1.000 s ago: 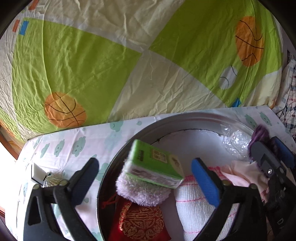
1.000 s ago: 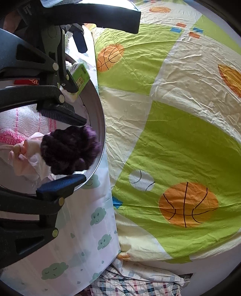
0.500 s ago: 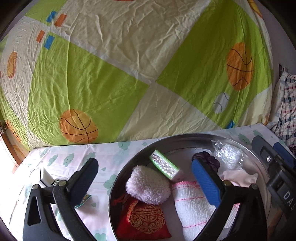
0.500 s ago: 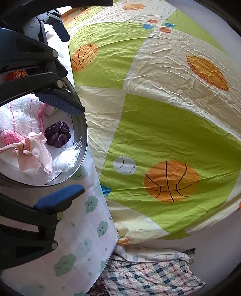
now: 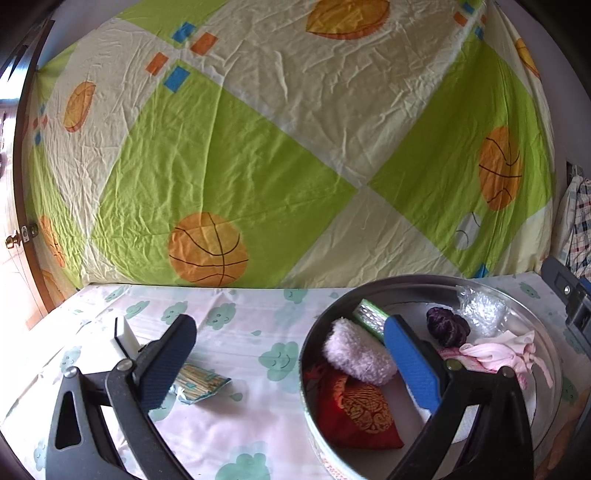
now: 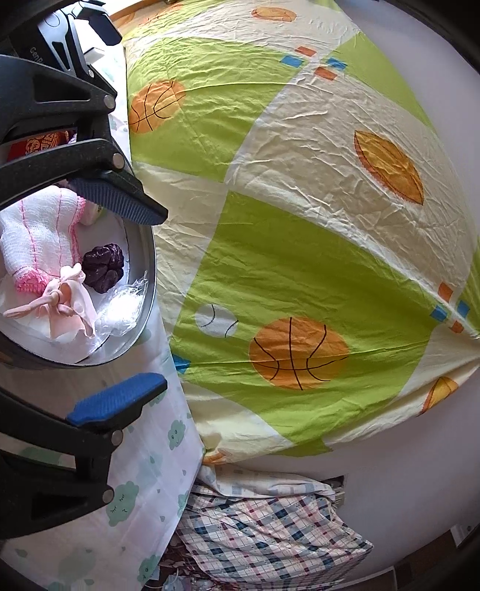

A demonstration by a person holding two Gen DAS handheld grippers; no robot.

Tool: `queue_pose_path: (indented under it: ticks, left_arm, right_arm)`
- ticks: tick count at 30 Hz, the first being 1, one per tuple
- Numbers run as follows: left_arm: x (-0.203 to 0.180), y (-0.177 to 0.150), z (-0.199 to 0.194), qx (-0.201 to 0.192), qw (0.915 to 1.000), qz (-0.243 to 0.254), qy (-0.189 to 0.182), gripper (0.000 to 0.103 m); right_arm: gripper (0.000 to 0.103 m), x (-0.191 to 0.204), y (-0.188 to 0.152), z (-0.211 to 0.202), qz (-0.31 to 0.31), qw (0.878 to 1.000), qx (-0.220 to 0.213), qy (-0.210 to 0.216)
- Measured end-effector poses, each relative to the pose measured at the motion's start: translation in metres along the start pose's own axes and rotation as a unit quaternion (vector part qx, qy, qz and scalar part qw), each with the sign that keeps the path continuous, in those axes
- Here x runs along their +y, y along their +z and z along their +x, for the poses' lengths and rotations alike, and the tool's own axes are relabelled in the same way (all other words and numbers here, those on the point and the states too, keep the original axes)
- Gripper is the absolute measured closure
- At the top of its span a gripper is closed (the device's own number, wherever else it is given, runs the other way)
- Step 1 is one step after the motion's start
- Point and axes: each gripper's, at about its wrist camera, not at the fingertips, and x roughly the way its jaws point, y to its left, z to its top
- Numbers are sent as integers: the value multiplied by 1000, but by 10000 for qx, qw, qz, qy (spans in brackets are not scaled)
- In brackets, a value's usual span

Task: Organize soft objects
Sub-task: 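Open both grippers to drop the scrunchie and tissue pack into the tin, then withdraw both grippers from the tin toward the sponge and stick bag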

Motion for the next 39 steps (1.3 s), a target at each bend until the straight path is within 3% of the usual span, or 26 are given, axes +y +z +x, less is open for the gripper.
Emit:
queue_pose_path:
  ticks: [7, 15, 26, 39]
  left_arm:
    - [16, -8, -5, -217, 9996, -67, 146, 0]
    - [29, -20, -6, -227, 9994, -2, 261, 1]
    - [44, -25, -12, -138, 9998, -115, 41, 1]
    - [66, -28, -13, -93, 9999, -124, 41, 1]
  right_arm:
    - [16, 15, -6, -21, -226, 9980, -566, -171]
    - [16, 15, -10, -31, -155, 9972, -601, -410]
    - [16, 14, -14, -56, 73, 9934, -837, -787]
    - [16, 48, -23, -77, -32, 9942, -870, -630]
